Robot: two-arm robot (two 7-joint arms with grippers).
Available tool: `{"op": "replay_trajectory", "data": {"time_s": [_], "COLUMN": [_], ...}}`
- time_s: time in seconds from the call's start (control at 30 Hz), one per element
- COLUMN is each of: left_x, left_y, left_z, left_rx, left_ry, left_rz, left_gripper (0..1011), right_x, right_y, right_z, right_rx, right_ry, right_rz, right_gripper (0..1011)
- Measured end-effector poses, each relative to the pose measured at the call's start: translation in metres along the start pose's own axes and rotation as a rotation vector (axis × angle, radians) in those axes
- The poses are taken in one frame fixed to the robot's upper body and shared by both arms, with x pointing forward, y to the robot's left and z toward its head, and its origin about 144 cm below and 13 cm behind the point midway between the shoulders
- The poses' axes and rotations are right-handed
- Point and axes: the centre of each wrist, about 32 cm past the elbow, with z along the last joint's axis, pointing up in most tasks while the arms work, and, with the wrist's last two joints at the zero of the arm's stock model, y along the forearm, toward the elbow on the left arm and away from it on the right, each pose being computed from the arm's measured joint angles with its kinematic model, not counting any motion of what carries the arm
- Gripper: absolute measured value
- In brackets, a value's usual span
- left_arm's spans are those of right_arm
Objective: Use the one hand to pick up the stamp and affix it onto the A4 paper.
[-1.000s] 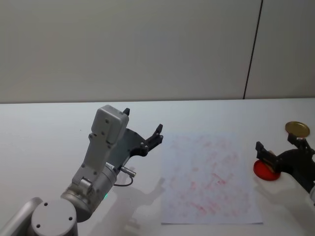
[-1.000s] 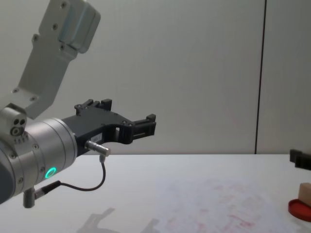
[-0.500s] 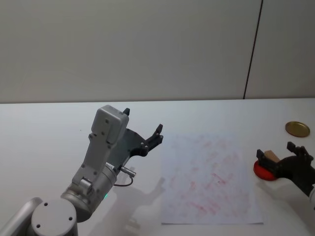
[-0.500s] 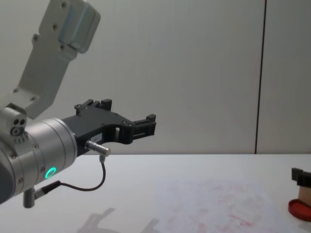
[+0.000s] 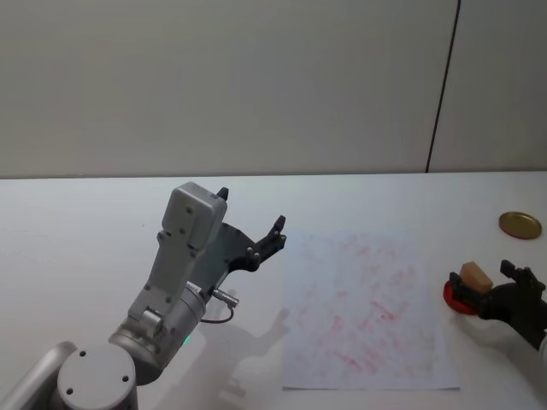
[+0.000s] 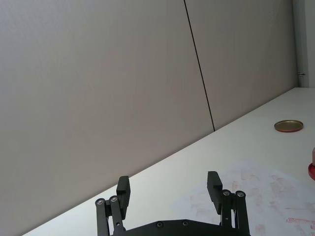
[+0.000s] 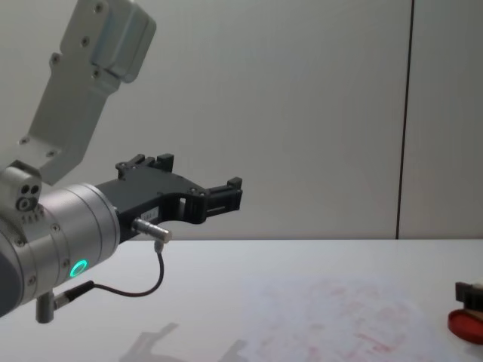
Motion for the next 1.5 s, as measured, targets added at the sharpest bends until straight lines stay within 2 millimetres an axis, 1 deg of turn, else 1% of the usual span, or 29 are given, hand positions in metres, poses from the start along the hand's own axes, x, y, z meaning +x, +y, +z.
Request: {"op": "replay_trajectory", "data": {"time_s": [0.1,0.13,0.2,0.23,0.3,0.33,0.4,0.43,0.6,0.63,0.67,0.8,0.93,1.23,1.5], "left_x": [0.000,0.000,0.000,0.000,0.000,0.000,0.000,0.000,0.000,0.000,0.000,0.000,0.000,0.000,0.000], "left_y": [0.000,0.000,0.000,0.000,0.000,0.000,0.000,0.000,0.000,0.000,0.000,0.000,0.000,0.000,0.000], "left_z": [0.000,0.000,0.000,0.000,0.000,0.000,0.000,0.000,0.000,0.000,0.000,0.000,0.000,0.000,0.000], "left_rx": [0.000,0.000,0.000,0.000,0.000,0.000,0.000,0.000,0.000,0.000,0.000,0.000,0.000,0.000,0.000], "left_ry": [0.000,0.000,0.000,0.000,0.000,0.000,0.000,0.000,0.000,0.000,0.000,0.000,0.000,0.000,0.000], "left_rz": [0.000,0.000,0.000,0.000,0.000,0.000,0.000,0.000,0.000,0.000,0.000,0.000,0.000,0.000,0.000], "left_gripper": [993,993,993,993,993,993,993,993,993,993,993,993,993,993,993], "right_x": [0.001,0.001,0.002,0.002,0.003,0.003,0.003,0.004,0.004,0.004,0.005,0.005,0.006,0.004,-0.003], "right_y": [0.000,0.000,0.000,0.001,0.001,0.001,0.001,0.001,0.002,0.003,0.003,0.004,0.006,0.007,0.011], "right_z": [-0.002,-0.002,-0.003,-0.003,-0.004,-0.005,-0.006,-0.006,-0.008,-0.008,-0.008,-0.008,-0.009,-0.007,0.002], "right_rx": [-0.010,-0.012,-0.016,-0.020,-0.024,-0.027,-0.032,-0.033,-0.036,-0.036,-0.034,-0.029,-0.023,0.004,0.053], "right_ry": [0.006,0.007,0.010,0.012,0.015,0.017,0.020,0.021,0.025,0.025,0.025,0.026,0.024,-0.002,-0.037], "right_rz": [0.000,0.001,0.001,0.001,0.001,0.001,0.001,0.001,0.001,0.001,0.001,0.001,0.002,0.006,0.044], "right_gripper": [978,942,909,860,831,780,717,717,518,518,458,386,223,218,218]}}
